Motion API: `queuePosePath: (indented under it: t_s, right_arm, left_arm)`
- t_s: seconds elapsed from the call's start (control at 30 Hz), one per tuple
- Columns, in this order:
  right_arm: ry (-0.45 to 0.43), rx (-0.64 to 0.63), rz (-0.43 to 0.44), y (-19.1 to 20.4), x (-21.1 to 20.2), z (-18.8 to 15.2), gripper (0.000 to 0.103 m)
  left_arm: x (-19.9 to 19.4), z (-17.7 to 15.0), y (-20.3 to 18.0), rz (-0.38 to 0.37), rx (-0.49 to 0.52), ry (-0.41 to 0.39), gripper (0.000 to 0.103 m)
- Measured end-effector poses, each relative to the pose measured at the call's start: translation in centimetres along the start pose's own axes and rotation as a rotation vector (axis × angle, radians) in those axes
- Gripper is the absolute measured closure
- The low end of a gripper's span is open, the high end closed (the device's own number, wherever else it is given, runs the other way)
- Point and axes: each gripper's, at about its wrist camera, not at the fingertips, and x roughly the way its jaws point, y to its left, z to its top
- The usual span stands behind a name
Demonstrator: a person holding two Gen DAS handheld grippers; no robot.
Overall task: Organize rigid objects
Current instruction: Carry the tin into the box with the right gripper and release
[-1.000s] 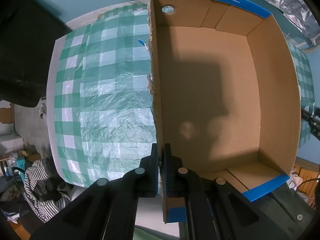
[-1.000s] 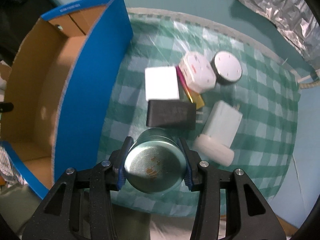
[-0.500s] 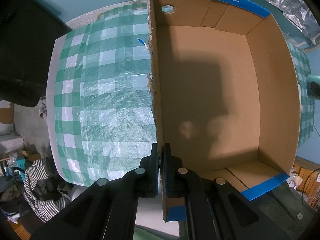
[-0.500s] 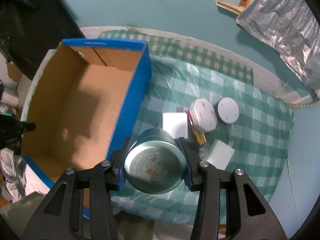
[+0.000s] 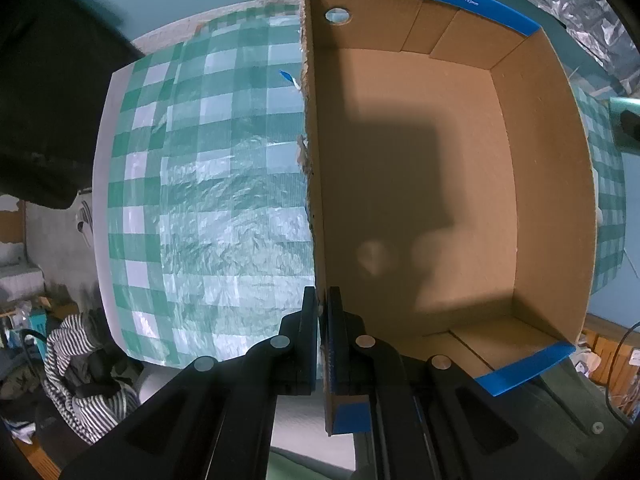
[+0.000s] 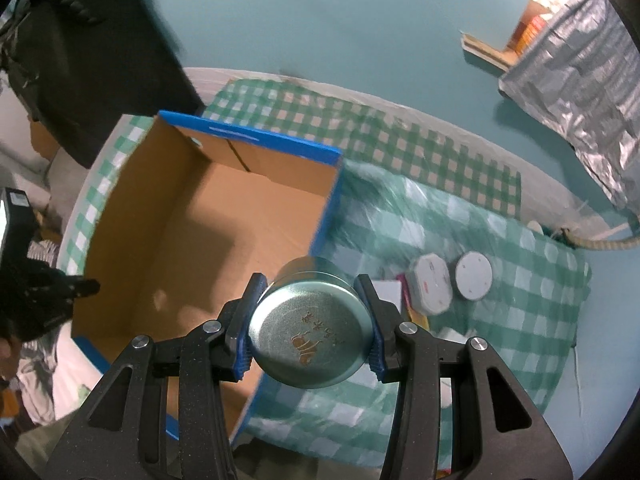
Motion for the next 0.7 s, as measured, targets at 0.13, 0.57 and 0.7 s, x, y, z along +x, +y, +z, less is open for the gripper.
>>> queuePosePath:
  t_s: [0.13,0.57,0.7]
  right_arm:
    - [-0.003,-0.038,0.016,1.6,0.2,0.9,0.059]
    - [0.069,-0.113,0.056,4.6,4.1,1.8,0.059]
    - [0.095,-0.119,0.046,4.5,5.5,1.5,0.059]
  left_arm:
    - [-0.1,-0.1,0.0,0.001,0.000,0.001,0.099]
    - [0.0,-0.4,0.1,-0.004,-0.009,0.003,0.099]
    - [0.0,-0.4,0.2,-0.001,-0.003,0.002,0.099]
